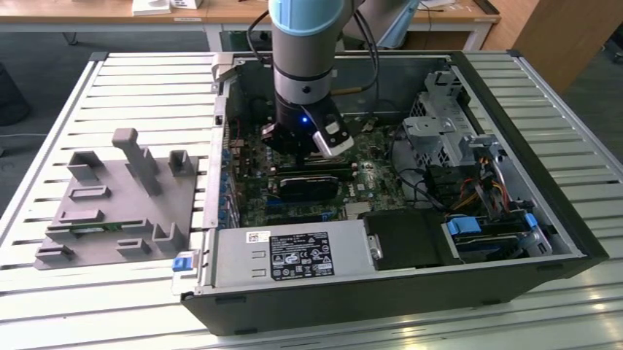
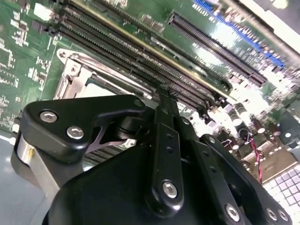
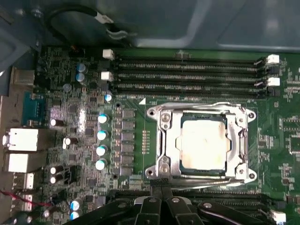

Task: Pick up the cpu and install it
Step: 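Install the second cpu locking lever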

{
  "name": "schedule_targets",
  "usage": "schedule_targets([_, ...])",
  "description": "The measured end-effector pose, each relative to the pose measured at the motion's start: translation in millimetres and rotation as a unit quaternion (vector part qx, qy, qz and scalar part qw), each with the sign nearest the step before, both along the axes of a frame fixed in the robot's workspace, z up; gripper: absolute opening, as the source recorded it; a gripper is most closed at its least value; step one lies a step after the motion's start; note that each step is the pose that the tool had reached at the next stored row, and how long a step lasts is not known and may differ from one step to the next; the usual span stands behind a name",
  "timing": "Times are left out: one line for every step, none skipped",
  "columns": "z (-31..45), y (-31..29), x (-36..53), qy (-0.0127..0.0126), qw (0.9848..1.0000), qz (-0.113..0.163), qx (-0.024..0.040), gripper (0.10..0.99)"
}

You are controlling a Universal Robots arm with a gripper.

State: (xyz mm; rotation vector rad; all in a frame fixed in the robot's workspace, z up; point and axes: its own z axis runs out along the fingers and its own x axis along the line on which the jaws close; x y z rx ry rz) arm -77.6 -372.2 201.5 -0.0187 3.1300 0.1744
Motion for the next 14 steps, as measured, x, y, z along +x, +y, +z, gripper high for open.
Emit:
schedule_targets([-0.5, -0.1, -0.1, -0.0001, 1.0000, 0.000, 0.0043, 0.106])
schedule_targets([-1.1, -0.1, -0.2, -0.0002, 1.0000, 0.000, 0.0086, 0.106])
schedule_targets([-1.6, -0.2, -0.4, -0.0002, 0.9999, 0.000, 0.0122, 0.106])
schedule_targets([-2.2, -0.2, -0.6, -0.0003, 0.9999, 0.000, 0.0150, 0.106])
schedule_targets([-2.7, -0.3, -0.8, -0.0002, 0.9999, 0.000, 0.0171, 0.106])
schedule_targets([-3.6, -0.3, -1.0, -0.0003, 0.9998, 0.000, 0.0193, 0.106])
schedule_targets([-4.6, -0.3, -1.2, -0.0004, 0.9998, 0.000, 0.0209, 0.106])
schedule_targets([-5.6, -0.2, -1.3, -0.0006, 0.9997, 0.000, 0.0224, 0.106])
schedule_targets([-6.2, -0.4, -1.5, -0.0004, 0.9997, 0.000, 0.0235, 0.106])
schedule_targets([-6.6, -0.5, -1.9, -0.0003, 0.9997, 0.000, 0.0249, 0.106])
schedule_targets([-6.9, -0.5, -2.4, -0.0002, 0.9997, 0.000, 0.0263, 0.106])
schedule_targets([-7.3, -0.4, -3.3, -0.0004, 0.9996, 0.000, 0.0276, 0.106])
schedule_targets([-7.5, -0.3, -4.2, -0.0005, 0.9996, 0.000, 0.0286, 0.106])
schedule_targets([-7.5, -0.3, -5.1, -0.0005, 0.9996, 0.000, 0.0290, 0.106])
